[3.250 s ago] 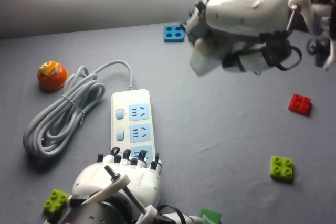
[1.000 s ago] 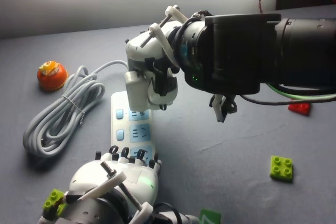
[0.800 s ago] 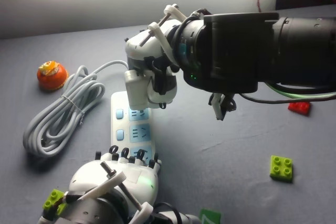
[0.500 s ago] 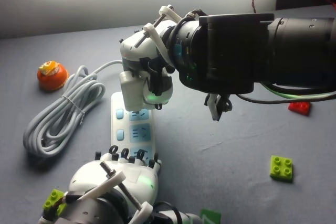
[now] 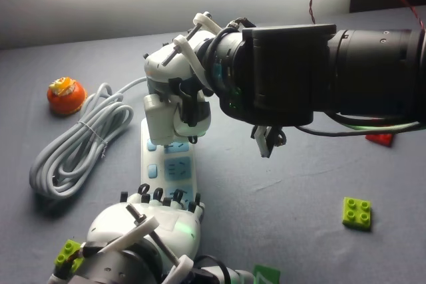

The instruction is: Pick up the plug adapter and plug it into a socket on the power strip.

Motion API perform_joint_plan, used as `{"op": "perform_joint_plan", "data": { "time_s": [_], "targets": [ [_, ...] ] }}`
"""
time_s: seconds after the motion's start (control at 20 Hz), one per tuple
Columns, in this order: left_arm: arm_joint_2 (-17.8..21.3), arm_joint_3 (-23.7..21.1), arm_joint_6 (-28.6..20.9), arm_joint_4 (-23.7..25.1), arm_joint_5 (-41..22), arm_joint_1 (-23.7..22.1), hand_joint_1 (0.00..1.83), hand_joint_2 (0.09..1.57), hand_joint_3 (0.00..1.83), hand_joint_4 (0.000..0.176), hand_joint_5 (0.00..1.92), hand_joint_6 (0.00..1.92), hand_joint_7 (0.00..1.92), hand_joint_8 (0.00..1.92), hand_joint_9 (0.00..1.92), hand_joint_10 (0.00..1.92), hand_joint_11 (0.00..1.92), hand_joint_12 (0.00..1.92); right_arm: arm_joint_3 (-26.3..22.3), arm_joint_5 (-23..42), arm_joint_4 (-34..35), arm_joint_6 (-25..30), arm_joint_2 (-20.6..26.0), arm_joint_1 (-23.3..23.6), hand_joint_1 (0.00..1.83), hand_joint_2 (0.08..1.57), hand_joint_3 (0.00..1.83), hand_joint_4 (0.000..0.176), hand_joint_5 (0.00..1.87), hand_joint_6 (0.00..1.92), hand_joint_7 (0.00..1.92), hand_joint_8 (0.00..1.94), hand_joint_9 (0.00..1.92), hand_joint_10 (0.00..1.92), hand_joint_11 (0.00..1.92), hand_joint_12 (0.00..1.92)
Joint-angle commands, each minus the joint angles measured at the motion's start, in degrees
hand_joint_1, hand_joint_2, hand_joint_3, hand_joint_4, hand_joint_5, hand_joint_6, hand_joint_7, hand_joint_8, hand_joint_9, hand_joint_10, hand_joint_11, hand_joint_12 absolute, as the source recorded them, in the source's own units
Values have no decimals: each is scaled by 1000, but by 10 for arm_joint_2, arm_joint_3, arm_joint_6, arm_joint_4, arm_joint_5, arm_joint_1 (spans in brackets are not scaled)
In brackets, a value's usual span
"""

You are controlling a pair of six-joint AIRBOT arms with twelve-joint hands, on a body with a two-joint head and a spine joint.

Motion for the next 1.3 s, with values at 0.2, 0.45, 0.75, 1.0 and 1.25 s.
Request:
{"op": "perform_joint_plan", "data": {
  "time_s": [0.2, 0.45, 0.75, 1.0, 1.25],
  "targets": [
    [8, -1, 9, 23, 22, -7, 75, 1153, 1, 0, 142, 2, 129, 2, 102, 2, 0, 307, 5, 17, -27, 2, 4, 4, 1182, 1224, 0, 0, 785, 1149, 790, 1462, 645, 1360, 558, 1682],
    [8, -3, 15, 23, 22, -6, 60, 1163, 0, 0, 106, 1, 87, 0, 58, 0, 0, 182, 6, 12, -27, 2, 5, 4, 1185, 1223, 0, 0, 794, 1132, 788, 1469, 645, 1388, 580, 1682],
    [9, -3, 20, 23, 22, -8, 78, 1158, 0, 0, 123, 4, 106, 3, 78, 2, 0, 217, 0, 6, -13, -11, 7, 0, 1196, 1210, 0, 0, 824, 1077, 804, 1454, 665, 1348, 580, 1661],
    [9, -3, 1, 23, 22, -5, 73, 1153, 0, 0, 105, 1, 92, 0, 70, 0, 0, 211, -2, 1, 6, -17, 6, 0, 1190, 1212, 0, 0, 819, 1100, 799, 1447, 658, 1374, 569, 1682],
    [9, -3, 3, 16, 22, -6, 53, 1159, 1, 0, 90, 0, 74, 0, 49, 0, 0, 212, -3, 5, 6, -19, 4, 1, 1181, 1228, 0, 0, 781, 1152, 780, 1485, 644, 1398, 577, 1688]
  ]
}}
